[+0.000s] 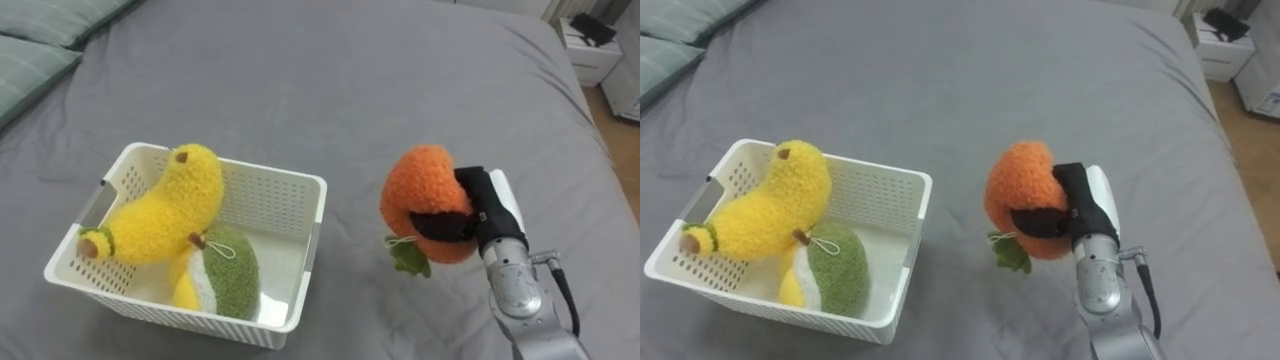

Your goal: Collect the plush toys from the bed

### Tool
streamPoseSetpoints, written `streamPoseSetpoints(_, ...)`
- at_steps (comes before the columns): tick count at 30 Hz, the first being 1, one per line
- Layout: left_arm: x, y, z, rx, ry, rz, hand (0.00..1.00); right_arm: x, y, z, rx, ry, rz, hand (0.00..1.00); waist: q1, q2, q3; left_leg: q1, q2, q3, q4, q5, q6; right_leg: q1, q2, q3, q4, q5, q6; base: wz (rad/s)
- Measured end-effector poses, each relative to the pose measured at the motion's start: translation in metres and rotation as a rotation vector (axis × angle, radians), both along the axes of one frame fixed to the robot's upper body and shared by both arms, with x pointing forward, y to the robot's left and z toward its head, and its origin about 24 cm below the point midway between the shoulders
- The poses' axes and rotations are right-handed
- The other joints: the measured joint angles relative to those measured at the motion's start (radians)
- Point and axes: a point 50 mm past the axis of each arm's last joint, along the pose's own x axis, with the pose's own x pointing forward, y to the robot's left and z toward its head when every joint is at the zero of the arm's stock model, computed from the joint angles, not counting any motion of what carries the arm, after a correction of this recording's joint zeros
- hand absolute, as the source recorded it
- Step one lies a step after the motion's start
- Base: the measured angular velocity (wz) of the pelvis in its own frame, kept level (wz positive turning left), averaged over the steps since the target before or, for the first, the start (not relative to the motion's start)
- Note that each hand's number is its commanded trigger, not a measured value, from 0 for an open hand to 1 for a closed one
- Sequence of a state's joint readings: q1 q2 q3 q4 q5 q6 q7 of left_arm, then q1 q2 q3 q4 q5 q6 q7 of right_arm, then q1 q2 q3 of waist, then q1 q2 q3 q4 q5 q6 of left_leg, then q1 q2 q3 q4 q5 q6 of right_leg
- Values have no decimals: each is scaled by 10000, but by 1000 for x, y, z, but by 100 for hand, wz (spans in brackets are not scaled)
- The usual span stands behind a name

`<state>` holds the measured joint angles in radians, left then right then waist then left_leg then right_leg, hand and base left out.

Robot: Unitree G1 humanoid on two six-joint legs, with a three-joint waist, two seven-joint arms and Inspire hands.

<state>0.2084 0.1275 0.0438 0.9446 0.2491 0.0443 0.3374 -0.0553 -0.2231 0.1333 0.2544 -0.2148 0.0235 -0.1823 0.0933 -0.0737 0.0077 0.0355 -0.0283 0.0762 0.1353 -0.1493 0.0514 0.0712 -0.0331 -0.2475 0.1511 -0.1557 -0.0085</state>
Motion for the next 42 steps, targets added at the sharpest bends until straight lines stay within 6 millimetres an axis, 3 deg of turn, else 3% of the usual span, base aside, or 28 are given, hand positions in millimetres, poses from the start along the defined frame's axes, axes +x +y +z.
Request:
streamPoseSetpoints(6,0,0,0,-25,19,-9,0,6,10,29,86,-1231,445,100,81,12,-5,13,-1,4,-4,0,0,-1,2,0,-2,0,0,0)
streamPoseSetpoints(14,3,-2,0,3,6,-205,0,13,17,40,-421,-1448,999,100,461,97,-5,-10,2,2,-37,0,1,-17,2,4,19,1,0,0)
streamPoseSetpoints(22,7,-2,0,172,129,-513,0,32,60,87,-973,-2962,2992,100,727,16,-40,36,3,-10,-17,3,-3,-13,11,-16,3,1,0,0)
streamPoseSetpoints(26,14,-2,2,188,-34,-569,0,35,76,89,-1229,-2705,3644,100,1051,-206,-5,0,-11,-130,6,3,-2,2,12,-154,4,0,0,6)
streamPoseSetpoints(29,15,-2,1,209,75,-562,0,34,80,86,-1350,-2494,3908,100,1112,-256,0,-83,-34,-283,37,4,1,-8,-1,-315,3,0,0,16)
streamPoseSetpoints(31,14,-3,1,193,249,-692,0,35,83,87,-1348,-2366,4068,100,1348,-265,9,-146,-36,-303,86,1,4,-22,-13,-367,4,1,1,3)
streamPoseSetpoints(39,16,-3,0,-68,461,-828,0,35,103,89,-2002,-2144,5135,100,1649,-186,63,-326,-38,-440,151,-2,0,-83,-39,-533,2,0,1,6)
streamPoseSetpoints(40,18,-3,0,-5,477,-927,0,35,106,88,-1958,-2072,5261,73,1703,-196,57,-363,-38,-449,154,0,-1,-142,-38,-530,14,1,0,0)
streamPoseSetpoints(41,19,-3,1,26,482,-977,0,34,107,88,-1921,-2043,5305,55,1768,-211,46,-407,-38,-450,160,2,-2,-176,-36,-524,18,1,0,0)
streamPoseSetpoints(42,20,-4,1,20,448,-1007,0,34,108,87,-1878,-1965,5351,51,1856,-214,52,-433,-40,-450,159,8,-7,-192,-17,-525,13,1,0,0)
